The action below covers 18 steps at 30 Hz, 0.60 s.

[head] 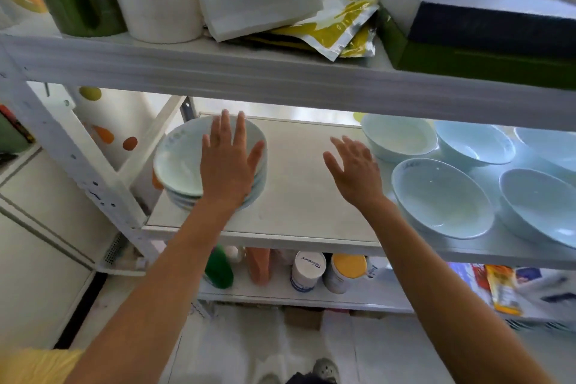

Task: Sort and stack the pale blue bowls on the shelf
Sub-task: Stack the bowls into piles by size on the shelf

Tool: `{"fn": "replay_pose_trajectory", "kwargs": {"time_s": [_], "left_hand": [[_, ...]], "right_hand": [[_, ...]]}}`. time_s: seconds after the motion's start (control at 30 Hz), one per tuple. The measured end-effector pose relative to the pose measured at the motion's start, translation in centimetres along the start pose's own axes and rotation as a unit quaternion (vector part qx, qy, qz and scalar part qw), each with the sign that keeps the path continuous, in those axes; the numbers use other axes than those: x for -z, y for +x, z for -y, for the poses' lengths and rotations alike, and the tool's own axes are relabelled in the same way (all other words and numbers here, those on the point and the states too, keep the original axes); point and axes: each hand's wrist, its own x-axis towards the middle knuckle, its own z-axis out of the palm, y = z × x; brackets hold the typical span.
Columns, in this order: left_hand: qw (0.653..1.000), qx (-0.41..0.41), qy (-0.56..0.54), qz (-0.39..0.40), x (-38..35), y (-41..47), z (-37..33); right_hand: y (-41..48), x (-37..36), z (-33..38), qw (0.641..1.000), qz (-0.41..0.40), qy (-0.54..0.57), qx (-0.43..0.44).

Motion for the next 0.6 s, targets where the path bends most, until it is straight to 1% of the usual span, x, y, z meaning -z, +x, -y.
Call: {"fn": "replay_pose_trajectory", "kwargs": {"time_s": [0.13, 0.3, 0.43, 0.53, 0.6], "left_hand": [[0.997, -0.053, 0.010, 0.054, -1.8, 0.2, -4.8], [0.991, -0.113, 0.017, 0.072, -4.6, 0.8, -11.9], [0.982, -0.163, 0.023, 0.096, -7.3, 1.1, -18.1], [0.974, -0.176, 0.014, 0.144, -9.7, 0.9, -22.4], [0.970, -0.157, -0.013, 0.182, -11.4, 1.2, -24.7]], "right_hand": [[-0.7, 0.9, -4.3, 0.999, -0.001, -0.016, -0.040], [-1.4, 2.5, -10.7, 0.995, -0.004, 0.006, -0.104], [-1.3, 4.0, -16.6, 0.991, 0.002, 0.008, -0.130], [-0.6, 4.6, -20.8, 0.991, 0.024, 0.006, -0.135], [0.3, 4.8, -23.2, 0.989, 0.037, 0.025, -0.138]]}}
